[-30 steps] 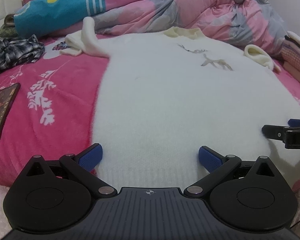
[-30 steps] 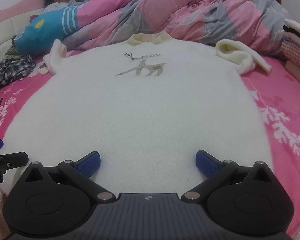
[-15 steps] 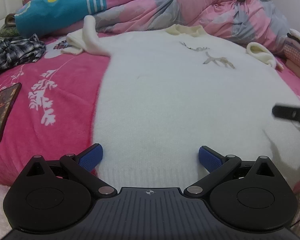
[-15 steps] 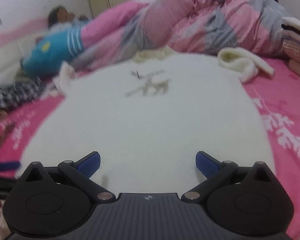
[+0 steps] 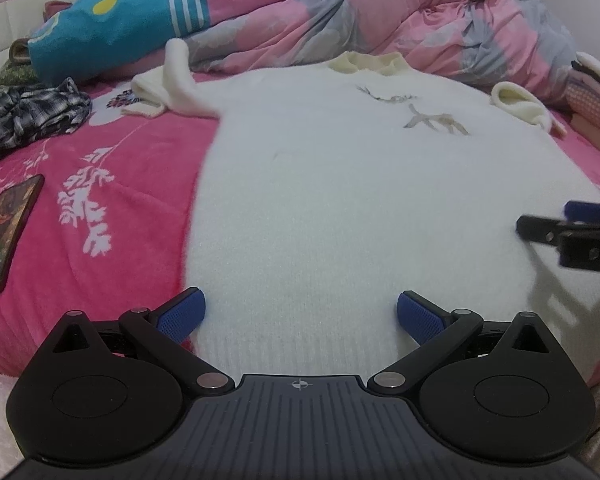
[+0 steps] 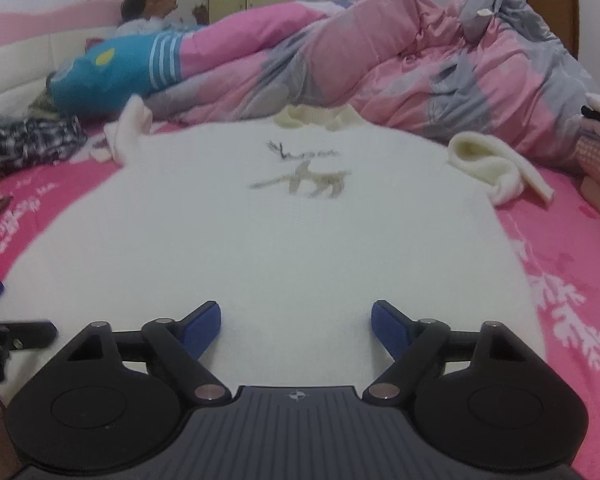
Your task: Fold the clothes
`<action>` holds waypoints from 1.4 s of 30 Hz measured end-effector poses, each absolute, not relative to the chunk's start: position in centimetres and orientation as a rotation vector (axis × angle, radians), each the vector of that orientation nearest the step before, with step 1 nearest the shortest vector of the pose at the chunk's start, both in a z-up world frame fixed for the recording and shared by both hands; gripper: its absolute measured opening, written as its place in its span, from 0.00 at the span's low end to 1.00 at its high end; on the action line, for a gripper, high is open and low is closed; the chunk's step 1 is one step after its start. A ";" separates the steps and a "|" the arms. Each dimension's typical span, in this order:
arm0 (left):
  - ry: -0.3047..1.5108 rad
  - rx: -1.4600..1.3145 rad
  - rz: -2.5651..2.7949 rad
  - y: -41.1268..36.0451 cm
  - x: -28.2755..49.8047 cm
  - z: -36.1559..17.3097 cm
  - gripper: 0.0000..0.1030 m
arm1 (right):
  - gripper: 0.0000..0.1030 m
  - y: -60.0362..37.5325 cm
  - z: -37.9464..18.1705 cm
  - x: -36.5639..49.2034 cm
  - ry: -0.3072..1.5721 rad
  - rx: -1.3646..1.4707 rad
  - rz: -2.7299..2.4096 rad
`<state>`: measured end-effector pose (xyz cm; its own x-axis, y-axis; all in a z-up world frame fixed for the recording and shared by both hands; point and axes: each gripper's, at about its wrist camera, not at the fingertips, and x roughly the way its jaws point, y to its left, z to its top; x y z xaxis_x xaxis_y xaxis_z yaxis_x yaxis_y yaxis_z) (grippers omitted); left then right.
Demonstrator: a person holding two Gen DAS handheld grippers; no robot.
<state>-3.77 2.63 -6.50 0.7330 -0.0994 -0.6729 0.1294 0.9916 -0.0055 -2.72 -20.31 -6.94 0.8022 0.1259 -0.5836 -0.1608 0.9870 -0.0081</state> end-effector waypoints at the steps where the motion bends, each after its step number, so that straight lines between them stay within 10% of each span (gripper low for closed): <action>1: 0.729 0.045 -0.130 2.7 -3.9 -6.4 1.00 | 0.82 -20.3 -7.1 -2.7 0.620 -0.061 0.155; 10: 0.565 -0.066 -0.132 5.0 -3.1 -4.0 1.00 | 0.71 -20.6 -7.0 -2.4 0.630 -0.065 0.176; 14: 0.523 -0.086 -0.068 6.6 0.3 -3.3 1.00 | 0.35 -21.4 -5.3 -1.2 0.636 -0.029 0.181; 29: 0.489 -0.188 0.138 11.6 15.4 -4.0 0.72 | 0.33 -7.7 7.8 11.7 0.407 -0.230 0.602; 42: 0.594 -0.210 0.062 11.7 15.9 -6.7 0.60 | 0.34 15.5 1.6 23.0 0.564 -0.688 1.044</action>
